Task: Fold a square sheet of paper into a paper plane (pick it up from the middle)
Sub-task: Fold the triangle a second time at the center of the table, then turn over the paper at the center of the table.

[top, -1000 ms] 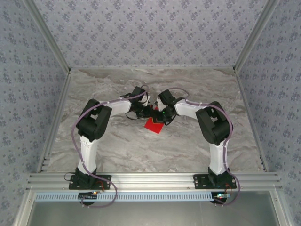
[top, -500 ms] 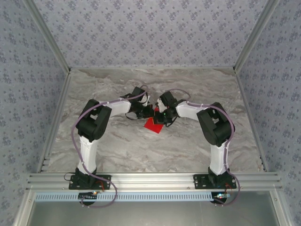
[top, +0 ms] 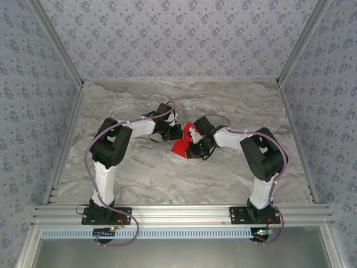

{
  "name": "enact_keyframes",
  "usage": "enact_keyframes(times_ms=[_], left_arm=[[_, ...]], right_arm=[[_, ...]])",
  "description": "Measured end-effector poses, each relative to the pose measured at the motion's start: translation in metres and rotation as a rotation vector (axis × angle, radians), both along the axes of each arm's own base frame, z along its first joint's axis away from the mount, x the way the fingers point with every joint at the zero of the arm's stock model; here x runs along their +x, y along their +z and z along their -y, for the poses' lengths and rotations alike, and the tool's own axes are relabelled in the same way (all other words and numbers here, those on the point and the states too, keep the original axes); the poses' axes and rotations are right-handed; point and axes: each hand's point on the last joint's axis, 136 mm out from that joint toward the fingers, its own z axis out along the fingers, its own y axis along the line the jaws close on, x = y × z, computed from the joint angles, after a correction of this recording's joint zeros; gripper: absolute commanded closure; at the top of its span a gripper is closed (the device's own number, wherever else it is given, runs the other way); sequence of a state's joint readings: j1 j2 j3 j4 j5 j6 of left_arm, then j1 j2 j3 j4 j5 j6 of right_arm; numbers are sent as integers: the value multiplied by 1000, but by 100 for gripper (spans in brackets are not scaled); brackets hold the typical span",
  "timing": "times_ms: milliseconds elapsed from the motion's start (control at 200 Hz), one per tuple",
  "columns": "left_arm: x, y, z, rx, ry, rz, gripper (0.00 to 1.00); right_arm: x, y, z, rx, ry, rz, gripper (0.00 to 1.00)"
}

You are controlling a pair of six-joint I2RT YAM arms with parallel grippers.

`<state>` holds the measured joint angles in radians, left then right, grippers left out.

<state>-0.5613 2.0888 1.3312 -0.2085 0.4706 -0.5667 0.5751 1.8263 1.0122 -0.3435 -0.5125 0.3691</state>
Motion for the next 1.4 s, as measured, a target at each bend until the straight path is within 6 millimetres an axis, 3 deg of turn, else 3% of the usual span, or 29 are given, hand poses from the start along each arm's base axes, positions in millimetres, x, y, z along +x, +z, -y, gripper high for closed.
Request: enact_keyframes(times_ms=[165, 320, 465, 605, 710, 839, 919, 1004, 1249, 1399], left_arm=[[0, 0, 0, 0, 0, 0, 100], [0, 1, 0, -2, 0, 1, 98], [0, 3, 0, -3, 6, -2, 85], [-1, 10, -1, -7, 25, -17, 66], [1, 25, 0, -22, 43, -8, 57], [6, 57, -2, -49, 85, 44, 52], [5, 76, -7, -64, 120, 78, 49], [-1, 83, -15, -75, 162, 83, 46], [-24, 54, -24, -96, 227, -27, 48], [-25, 52, -18, -138, 242, -56, 53]], right_arm=[[-2, 10, 5, 11, -30, -12, 100], [32, 34, 24, 73, -178, 46, 88], [62, 42, 43, 120, -304, 83, 76], [69, 38, 55, 150, -371, 67, 62], [68, 32, 63, 160, -404, 46, 54], [69, 33, 65, 174, -416, 39, 48], [69, 33, 64, 182, -403, 39, 47], [69, 33, 61, 185, -386, 32, 47], [72, 32, 44, 199, -313, 26, 56], [72, 29, 33, 180, -278, 23, 55]])
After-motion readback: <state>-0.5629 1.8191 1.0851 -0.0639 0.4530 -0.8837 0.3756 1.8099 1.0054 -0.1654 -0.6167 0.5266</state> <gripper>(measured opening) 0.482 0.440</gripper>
